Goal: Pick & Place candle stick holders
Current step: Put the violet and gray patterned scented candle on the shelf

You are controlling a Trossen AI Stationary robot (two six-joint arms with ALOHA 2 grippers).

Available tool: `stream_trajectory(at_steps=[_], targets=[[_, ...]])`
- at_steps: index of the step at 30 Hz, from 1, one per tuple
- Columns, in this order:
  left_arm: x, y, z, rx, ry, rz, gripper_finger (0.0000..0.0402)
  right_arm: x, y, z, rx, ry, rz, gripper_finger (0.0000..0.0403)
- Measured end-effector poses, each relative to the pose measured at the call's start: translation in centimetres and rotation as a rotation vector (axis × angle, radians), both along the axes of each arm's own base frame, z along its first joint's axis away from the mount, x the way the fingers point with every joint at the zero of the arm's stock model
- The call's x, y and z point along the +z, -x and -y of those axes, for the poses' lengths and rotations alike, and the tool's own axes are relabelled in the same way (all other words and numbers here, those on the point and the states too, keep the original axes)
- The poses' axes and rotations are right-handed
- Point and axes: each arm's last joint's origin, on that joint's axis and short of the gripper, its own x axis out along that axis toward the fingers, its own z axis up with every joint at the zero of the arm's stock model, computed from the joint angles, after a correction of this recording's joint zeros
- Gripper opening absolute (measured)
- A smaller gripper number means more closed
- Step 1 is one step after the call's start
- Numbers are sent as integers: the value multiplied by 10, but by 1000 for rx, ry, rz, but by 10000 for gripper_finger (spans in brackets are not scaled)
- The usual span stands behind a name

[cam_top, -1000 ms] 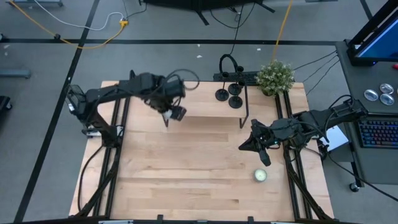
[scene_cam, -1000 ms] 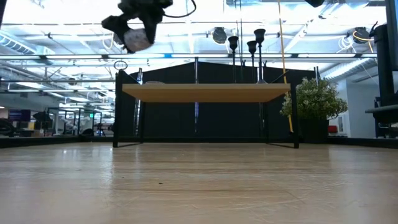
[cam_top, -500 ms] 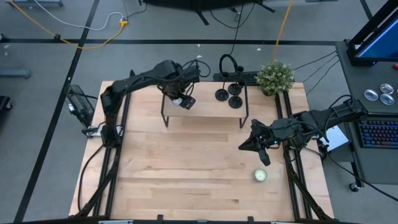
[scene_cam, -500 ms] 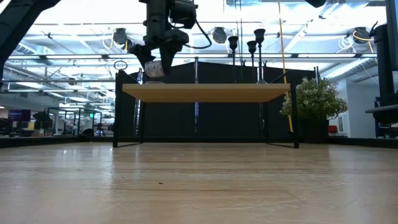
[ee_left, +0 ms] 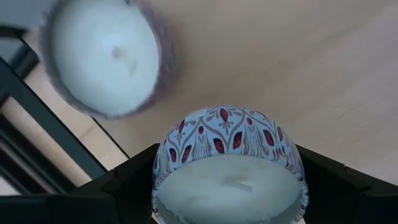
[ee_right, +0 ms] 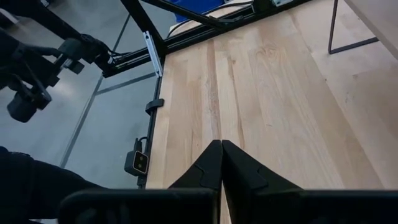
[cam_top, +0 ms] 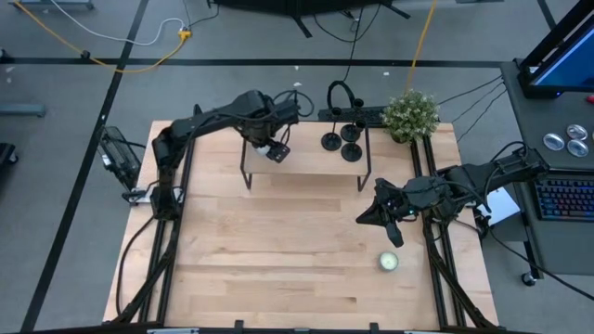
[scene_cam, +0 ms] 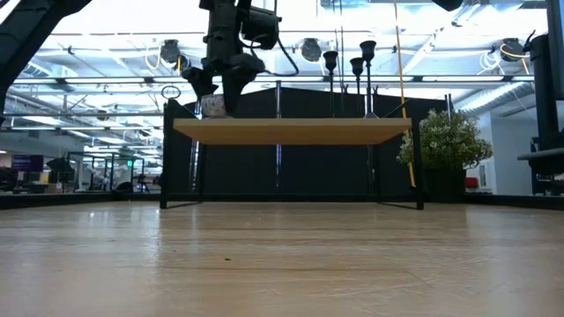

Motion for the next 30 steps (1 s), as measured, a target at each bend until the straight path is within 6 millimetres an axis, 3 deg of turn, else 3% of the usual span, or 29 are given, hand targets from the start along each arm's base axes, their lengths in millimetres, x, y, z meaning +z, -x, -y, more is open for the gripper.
stream_trajectory(at_steps=[8, 12, 19, 30], targets=[[-21, 5, 1, 5, 29, -79, 314, 0, 0, 0, 0, 0, 0, 0], [-22, 6, 0, 12, 33, -82, 323, 0, 0, 0, 0, 1, 0, 0], [-23, 6, 0, 0, 42, -81, 302, 0, 0, 0, 0, 0, 0, 0], [-24, 6, 0, -11, 71, -77, 391, 0, 0, 0, -1, 0, 0, 0]])
